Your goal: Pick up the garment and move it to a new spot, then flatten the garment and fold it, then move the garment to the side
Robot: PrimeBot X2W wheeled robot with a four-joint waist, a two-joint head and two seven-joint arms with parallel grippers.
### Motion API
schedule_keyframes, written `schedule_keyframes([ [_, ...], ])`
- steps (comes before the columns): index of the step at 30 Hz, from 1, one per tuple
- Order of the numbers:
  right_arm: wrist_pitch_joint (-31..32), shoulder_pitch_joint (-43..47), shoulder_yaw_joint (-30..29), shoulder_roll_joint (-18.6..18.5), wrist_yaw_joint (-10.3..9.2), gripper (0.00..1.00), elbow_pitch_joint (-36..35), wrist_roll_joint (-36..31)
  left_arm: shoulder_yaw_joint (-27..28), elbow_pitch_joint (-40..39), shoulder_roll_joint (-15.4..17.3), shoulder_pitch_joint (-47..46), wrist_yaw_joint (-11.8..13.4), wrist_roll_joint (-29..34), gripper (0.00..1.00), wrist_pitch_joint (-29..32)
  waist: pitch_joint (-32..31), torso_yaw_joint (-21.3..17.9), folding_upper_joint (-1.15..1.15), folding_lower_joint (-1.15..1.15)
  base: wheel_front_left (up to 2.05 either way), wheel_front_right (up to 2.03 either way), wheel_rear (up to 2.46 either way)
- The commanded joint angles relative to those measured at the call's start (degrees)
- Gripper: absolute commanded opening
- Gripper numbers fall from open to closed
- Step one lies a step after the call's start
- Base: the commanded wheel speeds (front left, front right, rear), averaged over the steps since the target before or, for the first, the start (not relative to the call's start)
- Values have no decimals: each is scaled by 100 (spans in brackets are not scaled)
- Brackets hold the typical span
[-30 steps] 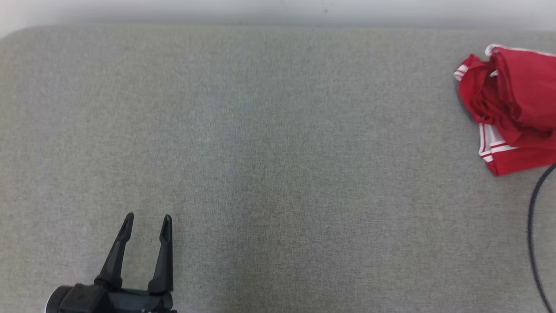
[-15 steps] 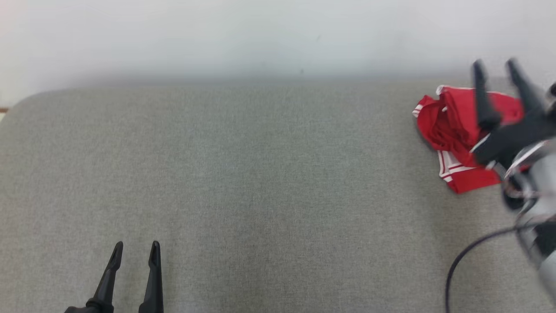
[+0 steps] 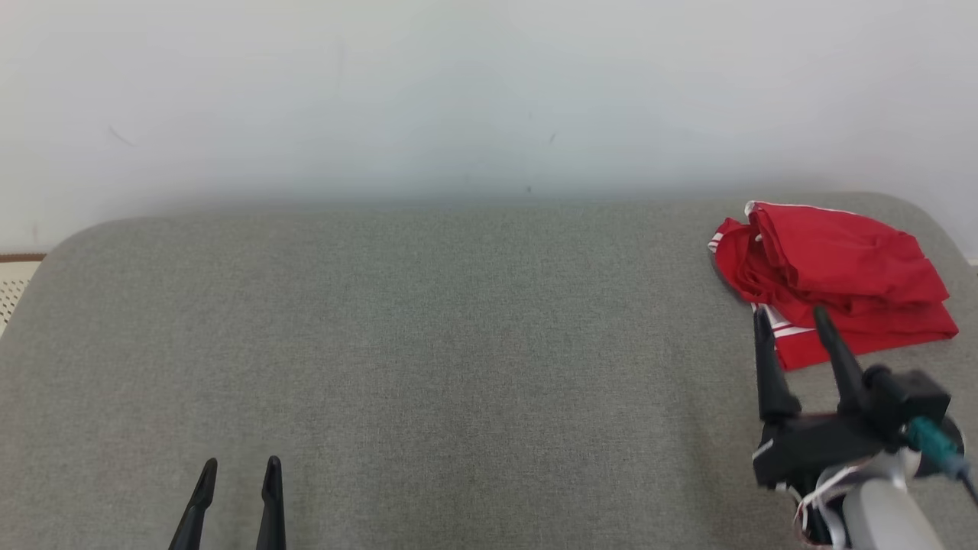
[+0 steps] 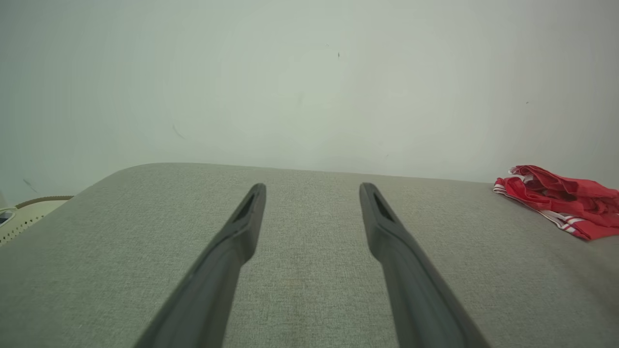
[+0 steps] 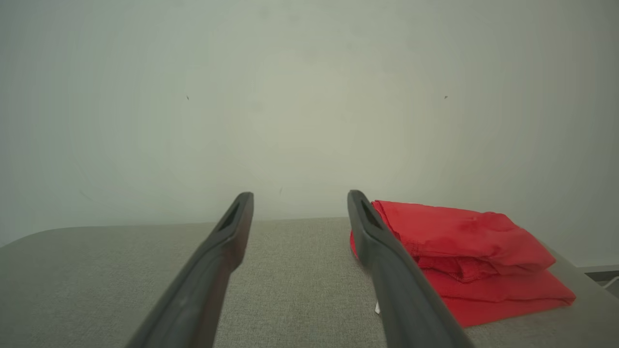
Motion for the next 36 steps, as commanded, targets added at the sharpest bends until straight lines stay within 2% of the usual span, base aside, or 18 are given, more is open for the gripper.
schedule_keyframes([
  [1, -7, 324, -129, 185, -6, 100, -173, -226, 52, 24, 0, 113, 13, 43, 100, -6, -69, 17, 0, 1, 0, 0, 0],
  [8, -7, 1182, -457, 657, -6, 100, -558, -963, 69, -2, 0, 262, 129, 9, 100, -6, -178, 23, 0, 1, 0, 0, 0],
  [15, -6, 1734, -572, 871, -6, 100, -843, -1209, 16, 19, 1, 329, 196, -23, 100, -6, -219, 32, 0, 1, 0, 0, 0],
  [36, 36, 1885, -482, 1008, -6, 100, -893, -1436, 26, 135, 1, 355, 316, 80, 100, -6, -186, 21, 0, 1, 0, 0, 0],
])
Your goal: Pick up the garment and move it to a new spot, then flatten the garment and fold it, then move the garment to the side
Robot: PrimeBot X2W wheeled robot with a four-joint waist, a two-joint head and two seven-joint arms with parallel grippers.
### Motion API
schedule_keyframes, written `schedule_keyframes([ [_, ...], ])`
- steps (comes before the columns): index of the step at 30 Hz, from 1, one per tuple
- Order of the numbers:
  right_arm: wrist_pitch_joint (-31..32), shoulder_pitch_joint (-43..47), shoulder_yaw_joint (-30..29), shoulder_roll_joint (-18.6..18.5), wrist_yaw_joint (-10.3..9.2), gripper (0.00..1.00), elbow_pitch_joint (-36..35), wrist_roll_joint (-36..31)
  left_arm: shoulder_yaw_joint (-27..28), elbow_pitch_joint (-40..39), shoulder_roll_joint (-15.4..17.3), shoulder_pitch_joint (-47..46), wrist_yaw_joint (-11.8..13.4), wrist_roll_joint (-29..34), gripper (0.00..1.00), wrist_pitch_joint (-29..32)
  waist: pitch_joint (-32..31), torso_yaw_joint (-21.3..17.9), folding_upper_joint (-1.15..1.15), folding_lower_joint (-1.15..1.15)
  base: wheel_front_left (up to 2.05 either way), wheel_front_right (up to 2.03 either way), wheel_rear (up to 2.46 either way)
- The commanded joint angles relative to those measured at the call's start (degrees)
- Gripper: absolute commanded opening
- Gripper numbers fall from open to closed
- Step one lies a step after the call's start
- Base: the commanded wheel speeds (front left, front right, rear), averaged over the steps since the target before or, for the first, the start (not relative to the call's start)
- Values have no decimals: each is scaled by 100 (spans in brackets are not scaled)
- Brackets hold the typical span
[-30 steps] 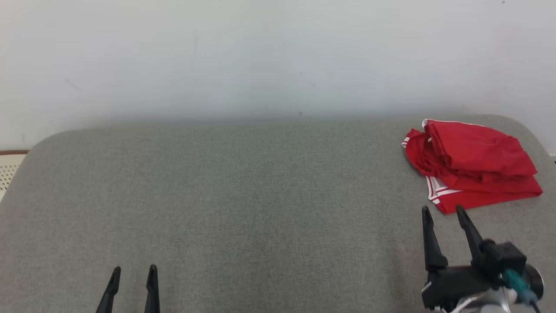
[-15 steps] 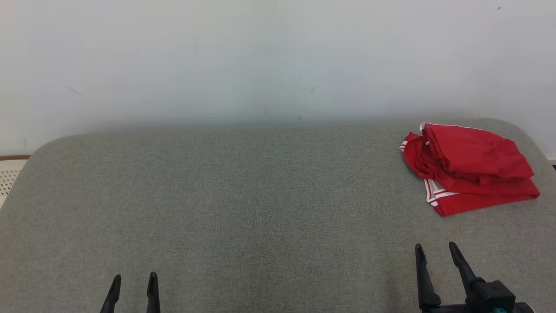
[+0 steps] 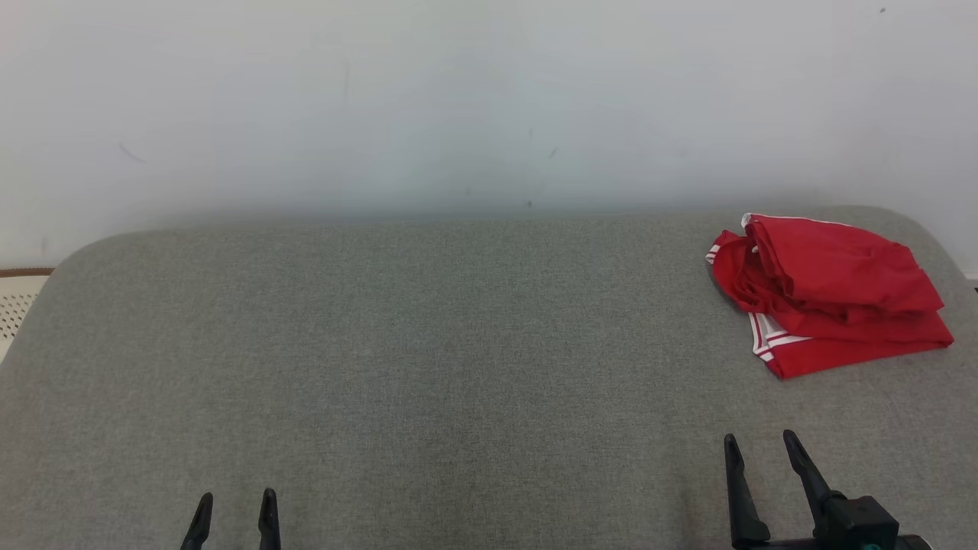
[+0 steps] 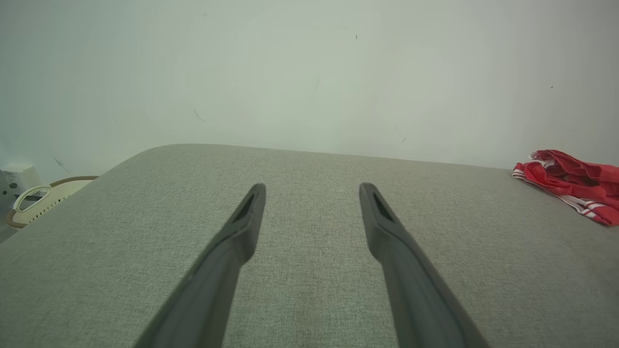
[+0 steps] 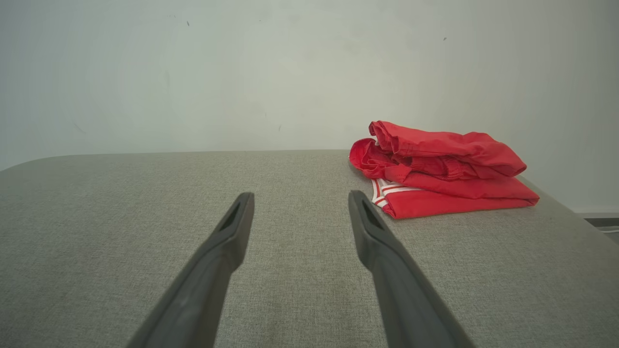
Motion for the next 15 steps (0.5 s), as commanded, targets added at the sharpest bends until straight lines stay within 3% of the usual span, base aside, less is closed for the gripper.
schedule_keyframes([
  [1, -8, 8, 5, 19, -6, 100, 14, -32, 20, 17, 1, -4, 36, 38, 100, -6, 5, 4, 0, 0, 0, 0, 0],
  [15, 15, 8, -36, 26, -6, 100, 26, -42, 29, 11, 0, -11, 49, -15, 100, -6, 26, 9, 0, 0, 0, 0, 0],
])
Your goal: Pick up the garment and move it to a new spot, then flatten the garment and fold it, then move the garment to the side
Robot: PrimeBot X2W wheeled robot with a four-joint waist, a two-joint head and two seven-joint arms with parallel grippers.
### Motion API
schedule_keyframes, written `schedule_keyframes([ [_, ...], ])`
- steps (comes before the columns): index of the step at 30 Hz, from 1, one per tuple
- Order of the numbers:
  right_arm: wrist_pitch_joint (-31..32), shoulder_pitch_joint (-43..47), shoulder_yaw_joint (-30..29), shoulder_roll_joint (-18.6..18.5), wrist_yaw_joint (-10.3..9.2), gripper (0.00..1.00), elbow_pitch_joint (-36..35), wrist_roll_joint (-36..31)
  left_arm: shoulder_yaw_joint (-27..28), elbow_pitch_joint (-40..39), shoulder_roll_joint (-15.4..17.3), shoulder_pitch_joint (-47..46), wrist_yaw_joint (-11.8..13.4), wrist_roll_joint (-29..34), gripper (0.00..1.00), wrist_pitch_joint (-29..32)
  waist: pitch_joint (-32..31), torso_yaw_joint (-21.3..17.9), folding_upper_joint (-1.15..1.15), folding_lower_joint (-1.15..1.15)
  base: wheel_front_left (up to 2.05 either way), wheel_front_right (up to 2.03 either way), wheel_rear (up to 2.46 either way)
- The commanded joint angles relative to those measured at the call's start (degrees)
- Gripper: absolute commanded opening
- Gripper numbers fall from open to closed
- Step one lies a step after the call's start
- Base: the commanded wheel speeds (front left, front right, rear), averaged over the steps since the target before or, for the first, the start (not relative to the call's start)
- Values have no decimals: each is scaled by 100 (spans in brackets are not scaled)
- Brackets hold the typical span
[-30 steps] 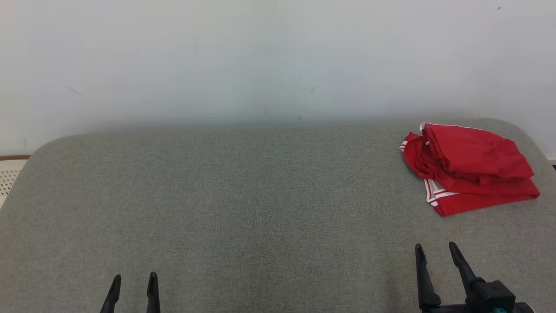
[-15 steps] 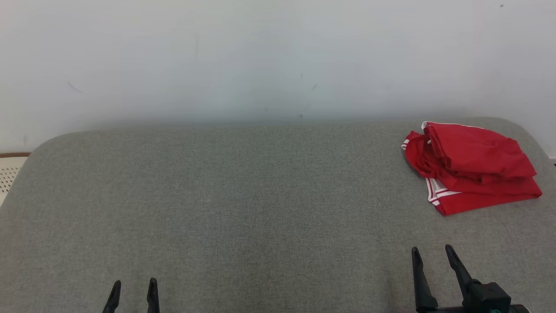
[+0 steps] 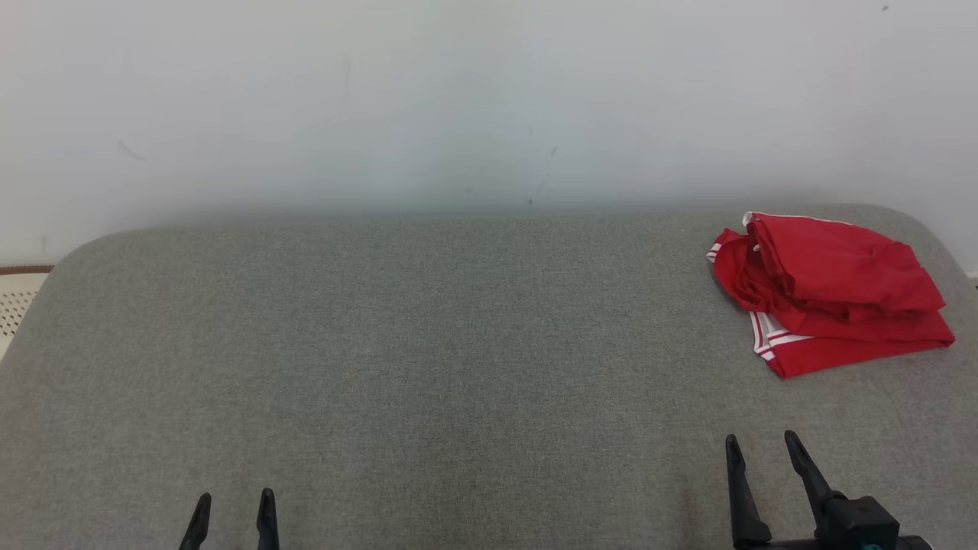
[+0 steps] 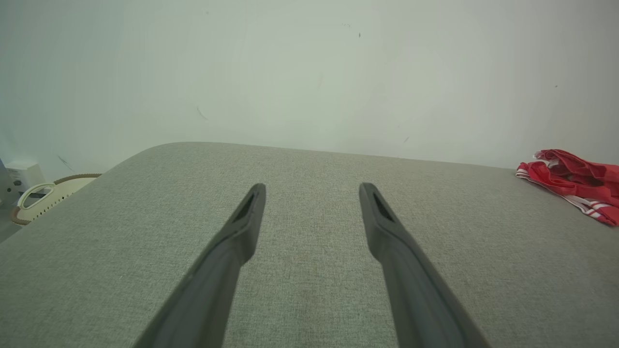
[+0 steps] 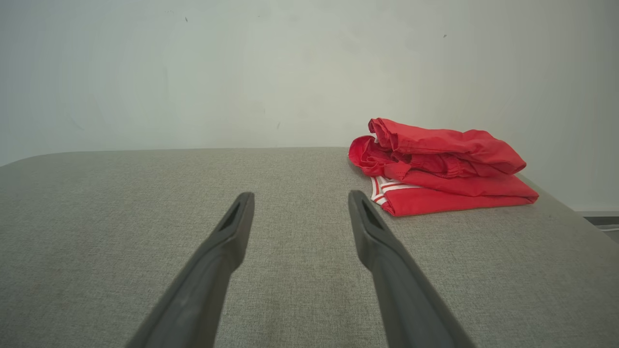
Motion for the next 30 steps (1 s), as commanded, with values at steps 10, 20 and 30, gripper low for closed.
schedule_keyframes([
  [10, 90, 73, -33, -27, 0, 0, 109, 678, -31, 223, 7, -31, -68, -621, 0, 125, 15, 11, 0, 0, 0, 0, 0],
  [20, 311, -10, -134, -89, -1, 0, 131, 1949, 5, 423, 40, -209, -193, -1753, 0, 381, 39, 31, 0, 0, 0, 0, 0],
  [30, 521, -68, -246, -114, -1, 0, 132, 3045, 48, 588, 54, -348, -305, -2741, 0, 615, 63, 52, 0, 0, 0, 0, 0],
])
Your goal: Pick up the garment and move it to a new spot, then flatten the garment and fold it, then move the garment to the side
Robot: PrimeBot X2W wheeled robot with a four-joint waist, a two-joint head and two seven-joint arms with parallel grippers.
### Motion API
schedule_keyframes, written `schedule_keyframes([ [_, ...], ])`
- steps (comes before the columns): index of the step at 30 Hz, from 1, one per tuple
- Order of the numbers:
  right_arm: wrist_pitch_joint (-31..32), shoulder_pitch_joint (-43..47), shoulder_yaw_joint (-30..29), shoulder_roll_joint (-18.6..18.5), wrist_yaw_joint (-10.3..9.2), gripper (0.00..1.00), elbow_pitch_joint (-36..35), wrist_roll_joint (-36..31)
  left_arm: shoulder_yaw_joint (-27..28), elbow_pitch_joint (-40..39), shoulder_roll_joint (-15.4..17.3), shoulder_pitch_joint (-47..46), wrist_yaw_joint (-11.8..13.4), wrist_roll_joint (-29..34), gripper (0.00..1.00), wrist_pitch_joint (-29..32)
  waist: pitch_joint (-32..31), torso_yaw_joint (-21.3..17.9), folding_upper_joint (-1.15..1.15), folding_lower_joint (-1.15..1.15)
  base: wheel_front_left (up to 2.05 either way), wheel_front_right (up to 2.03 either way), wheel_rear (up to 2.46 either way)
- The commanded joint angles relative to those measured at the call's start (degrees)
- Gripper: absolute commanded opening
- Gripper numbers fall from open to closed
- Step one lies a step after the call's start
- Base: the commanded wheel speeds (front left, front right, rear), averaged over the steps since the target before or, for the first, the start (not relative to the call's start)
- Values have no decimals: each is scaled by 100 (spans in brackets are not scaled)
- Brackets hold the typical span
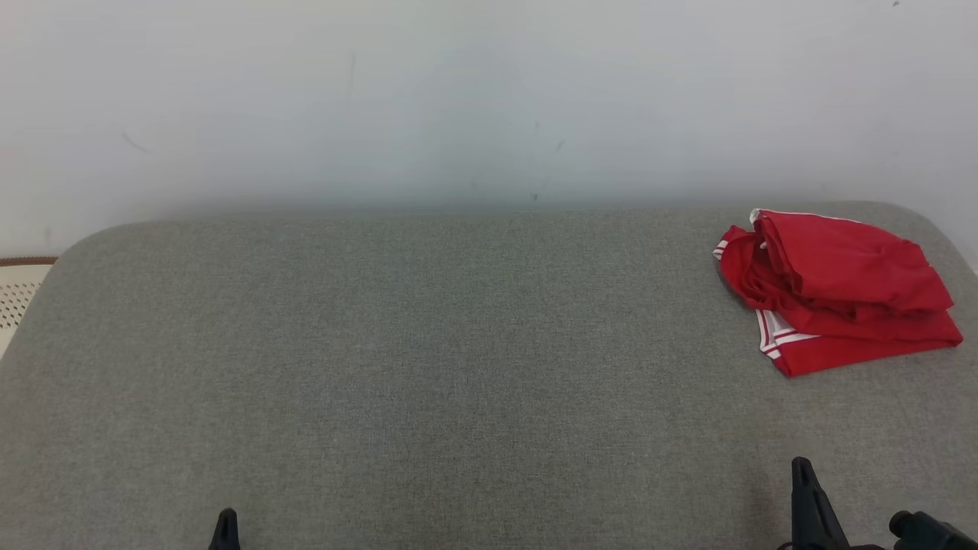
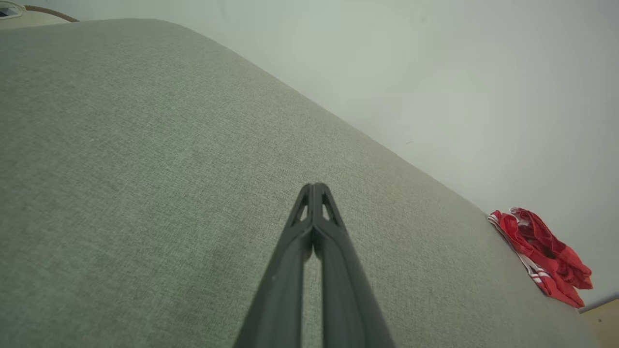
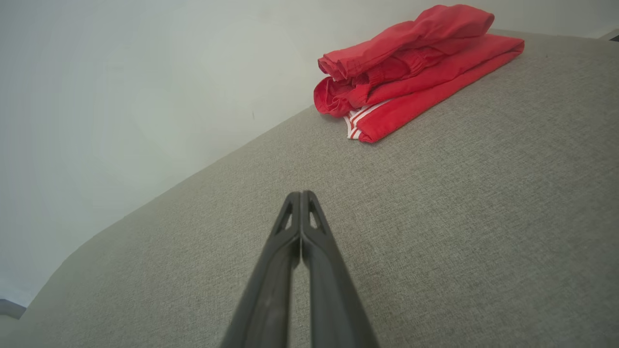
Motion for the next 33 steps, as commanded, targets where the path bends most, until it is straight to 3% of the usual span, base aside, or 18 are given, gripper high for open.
schedule_keyframes([
  [1, 36, -160, -35, -48, -1, 0, -90, 231, 35, -21, 41, -143, -53, -208, 0, 34, 3, 3, 0, 0, 0, 0, 0],
  [33, 637, -286, -401, -39, -2, 0, -86, 2858, 194, 388, 37, -489, -327, -2602, 0, 654, 78, 66, 0, 0, 0, 0, 0],
])
